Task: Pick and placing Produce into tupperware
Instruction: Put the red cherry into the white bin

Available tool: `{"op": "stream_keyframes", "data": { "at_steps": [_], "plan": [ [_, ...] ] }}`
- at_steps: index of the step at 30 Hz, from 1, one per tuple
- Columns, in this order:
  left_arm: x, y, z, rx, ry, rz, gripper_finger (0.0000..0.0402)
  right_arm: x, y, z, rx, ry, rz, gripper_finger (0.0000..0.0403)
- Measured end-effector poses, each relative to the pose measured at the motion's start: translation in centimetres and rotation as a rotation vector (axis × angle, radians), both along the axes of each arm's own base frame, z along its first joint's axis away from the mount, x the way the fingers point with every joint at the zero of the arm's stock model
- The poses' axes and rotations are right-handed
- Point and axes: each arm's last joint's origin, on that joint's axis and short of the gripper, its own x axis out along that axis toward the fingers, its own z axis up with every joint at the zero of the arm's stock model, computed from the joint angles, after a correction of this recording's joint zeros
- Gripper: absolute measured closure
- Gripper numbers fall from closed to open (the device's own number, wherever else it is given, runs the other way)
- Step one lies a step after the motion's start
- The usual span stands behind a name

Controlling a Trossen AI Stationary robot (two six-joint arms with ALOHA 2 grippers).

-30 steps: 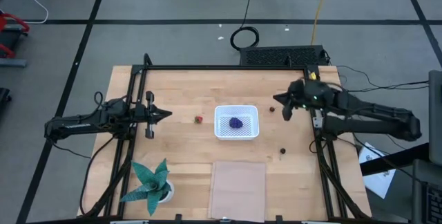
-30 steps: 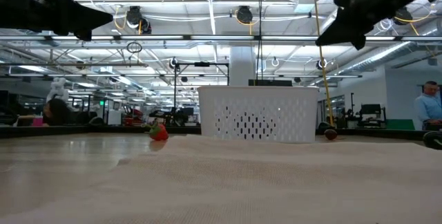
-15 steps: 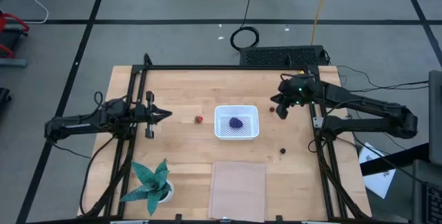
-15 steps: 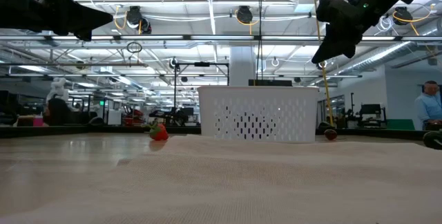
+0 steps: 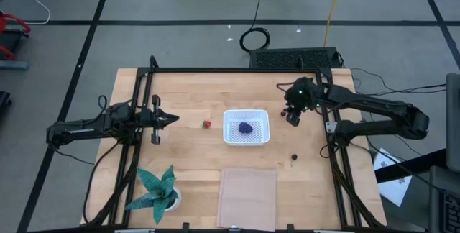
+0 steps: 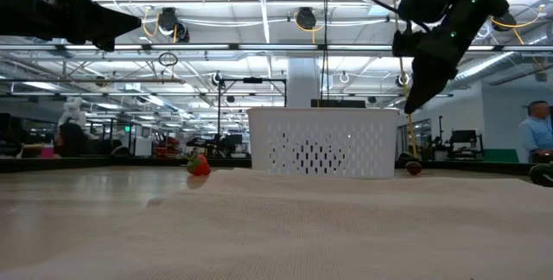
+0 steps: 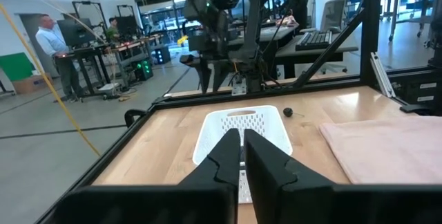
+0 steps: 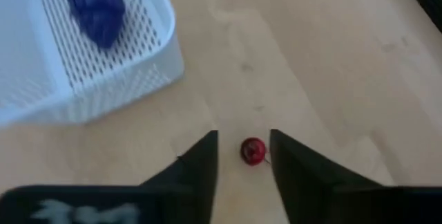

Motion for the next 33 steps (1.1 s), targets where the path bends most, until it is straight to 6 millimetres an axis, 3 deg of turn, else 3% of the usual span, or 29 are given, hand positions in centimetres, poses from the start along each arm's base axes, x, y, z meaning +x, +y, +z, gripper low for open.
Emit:
{"op": "stream_keyframes", "data": {
  "at_steps": [8, 13, 28, 33],
  "plan": [
    [0.0, 0.0, -0.1, -0.003, 0.015, 0.000, 0.0383, 1.1, 0.0, -1.2, -0.104, 0.105, 0.180, 0.0128],
    [0.0, 0.0, -0.2, -0.003, 0.016, 0.000, 0.0397, 1.4, -0.2, -1.8, -0.145, 0.164, 0.162, 0.0080],
    [0.0, 0.0, -0.2, -0.004, 0.021, 0.000, 0.0370, 1.1, 0.2, -4.4, -0.106, 0.178, 0.195, 0.0067],
    [0.0, 0.0, -0.2, -0.004, 0.021, 0.000, 0.0370, 1.4, 0.1, -4.4, -0.098, 0.129, 0.198, 0.0067]
  ]
}}
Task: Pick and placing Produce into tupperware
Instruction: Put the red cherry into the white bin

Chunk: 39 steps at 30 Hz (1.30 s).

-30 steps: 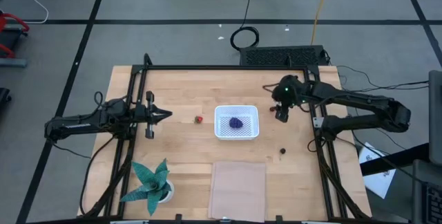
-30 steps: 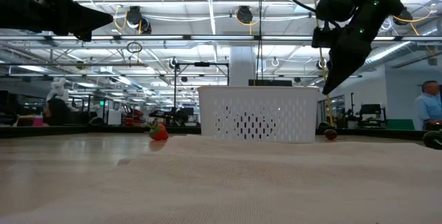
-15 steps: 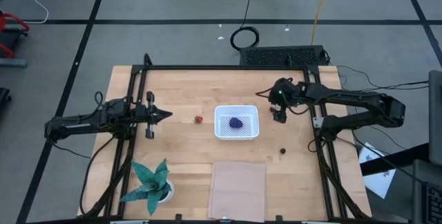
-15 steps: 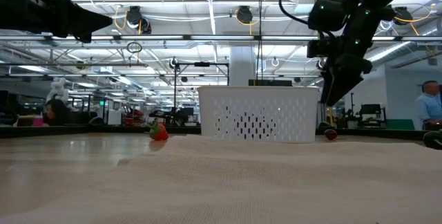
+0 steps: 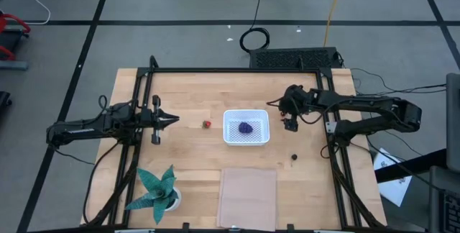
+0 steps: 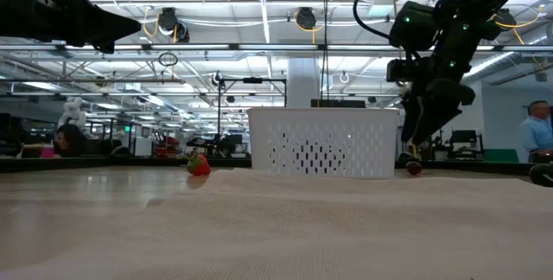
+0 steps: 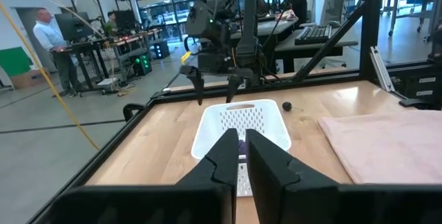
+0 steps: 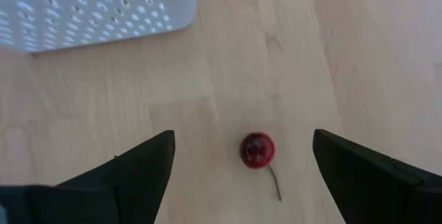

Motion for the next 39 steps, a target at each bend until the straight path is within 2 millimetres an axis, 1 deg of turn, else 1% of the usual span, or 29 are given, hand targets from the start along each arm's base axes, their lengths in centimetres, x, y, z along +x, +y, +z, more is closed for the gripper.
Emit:
{"op": "stream_keyframes", "data": {
  "at_steps": [3, 7, 13, 20, 26, 31, 39],
  "plan": [
    [0.0, 0.0, 0.0, 0.000, 0.000, 0.000, 0.0369, 0.2, -0.1, 0.1, -0.006, -0.029, -0.017, 0.0067],
    [0.0, 0.0, 0.0, -0.001, 0.000, 0.000, 0.0369, 0.6, -0.3, 0.4, 0.013, -0.088, -0.087, 0.0067],
    [0.0, 0.0, 0.0, -0.002, 0.000, 0.000, 0.0369, 0.6, -0.3, 0.4, 0.042, -0.112, -0.180, 0.0067],
    [0.0, 0.0, 0.0, -0.004, 0.000, 0.000, 0.0369, 0.0, -1.0, 0.3, 0.081, -0.102, -0.316, 0.0067],
    [0.0, 0.0, 0.0, -0.004, -0.001, 0.000, 0.0369, -0.5, -1.7, 0.2, 0.148, -0.130, -0.499, 0.0067],
    [0.0, 0.0, 0.0, -0.004, -0.002, 0.000, 0.0369, -0.4, -1.8, -0.2, 0.137, -0.095, -0.452, 0.0067],
    [0.0, 0.0, 0.0, -0.003, -0.001, 0.000, 0.0369, 0.2, -2.0, -2.3, 0.176, 0.020, -0.404, 0.0067]
  ]
}}
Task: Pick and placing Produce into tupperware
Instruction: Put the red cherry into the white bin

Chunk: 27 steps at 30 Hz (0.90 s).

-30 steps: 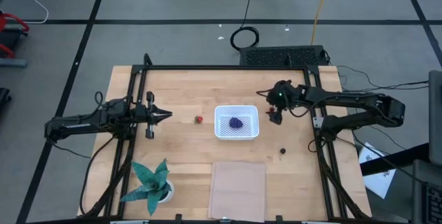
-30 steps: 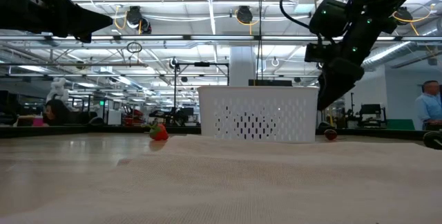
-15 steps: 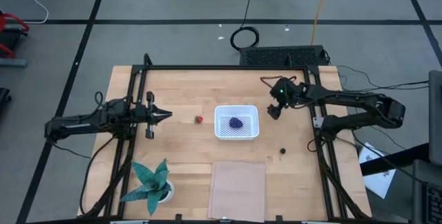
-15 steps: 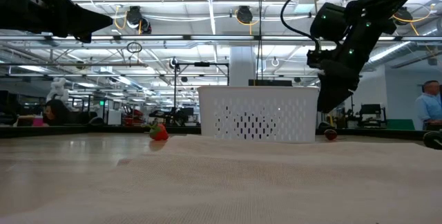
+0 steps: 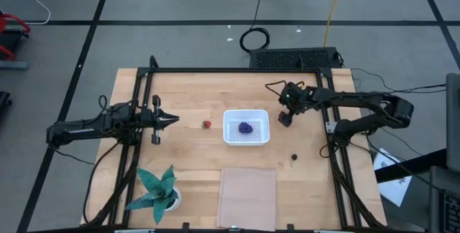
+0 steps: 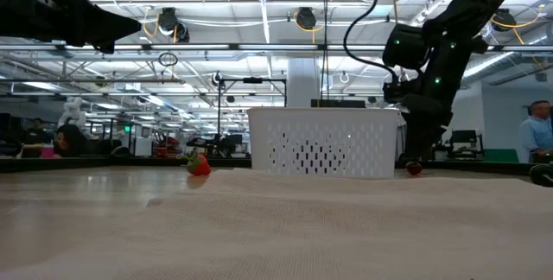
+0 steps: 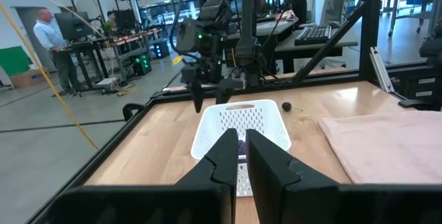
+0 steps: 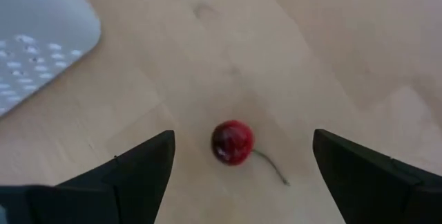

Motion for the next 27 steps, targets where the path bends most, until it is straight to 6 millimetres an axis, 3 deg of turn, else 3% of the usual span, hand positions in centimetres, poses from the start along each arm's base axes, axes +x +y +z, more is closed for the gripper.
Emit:
{"op": "stream_keyframes", "data": {
  "at_steps": [7, 15, 21, 27],
  "plan": [
    [0.0, 0.0, -0.1, 0.006, 0.007, 0.000, 0.0369, 0.2, 0.0, -0.3, -0.017, 0.018, 0.128, 0.0067],
    [0.0, 0.0, -0.1, 0.004, 0.008, 0.000, 0.0369, 0.2, 0.0, -0.5, -0.022, 0.028, 0.148, 0.0067],
    [0.0, 0.0, -0.1, 0.003, 0.008, 0.000, 0.0369, 0.1, -0.1, -2.0, -0.015, 0.099, 0.162, 0.0076],
    [0.0, 0.0, -0.1, 0.005, 0.008, 0.000, 0.0369, 0.4, -0.2, -2.2, -0.029, 0.082, 0.175, 0.0088]
  ]
}}
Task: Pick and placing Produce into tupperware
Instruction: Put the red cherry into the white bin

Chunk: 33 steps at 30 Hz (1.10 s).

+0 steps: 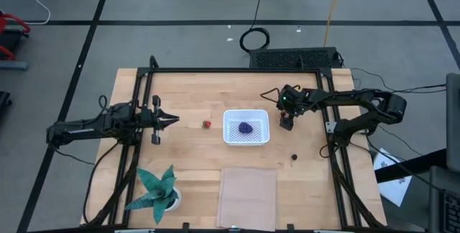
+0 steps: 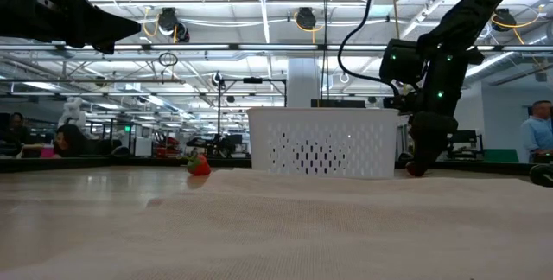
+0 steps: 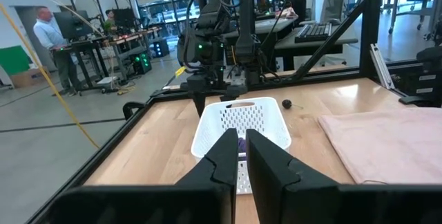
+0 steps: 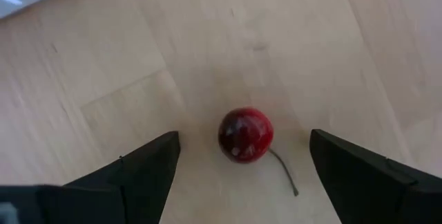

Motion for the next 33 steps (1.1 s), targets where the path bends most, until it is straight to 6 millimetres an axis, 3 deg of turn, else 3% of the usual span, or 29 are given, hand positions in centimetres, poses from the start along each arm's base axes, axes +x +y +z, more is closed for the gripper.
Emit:
{"op": "stream_keyframes", "data": {
  "at_steps": [17, 33],
  "plan": [
    [0.00, 0.00, 0.00, -0.001, 0.000, 0.000, 0.0369, 0.03, -0.02, -0.02, -0.005, 0.001, 0.011, 0.0099],
    [0.00, 0.00, 0.00, -0.002, 0.000, 0.000, 0.0369, 0.01, -0.02, -0.05, -0.003, 0.004, 0.000, 0.0269]
  ]
}}
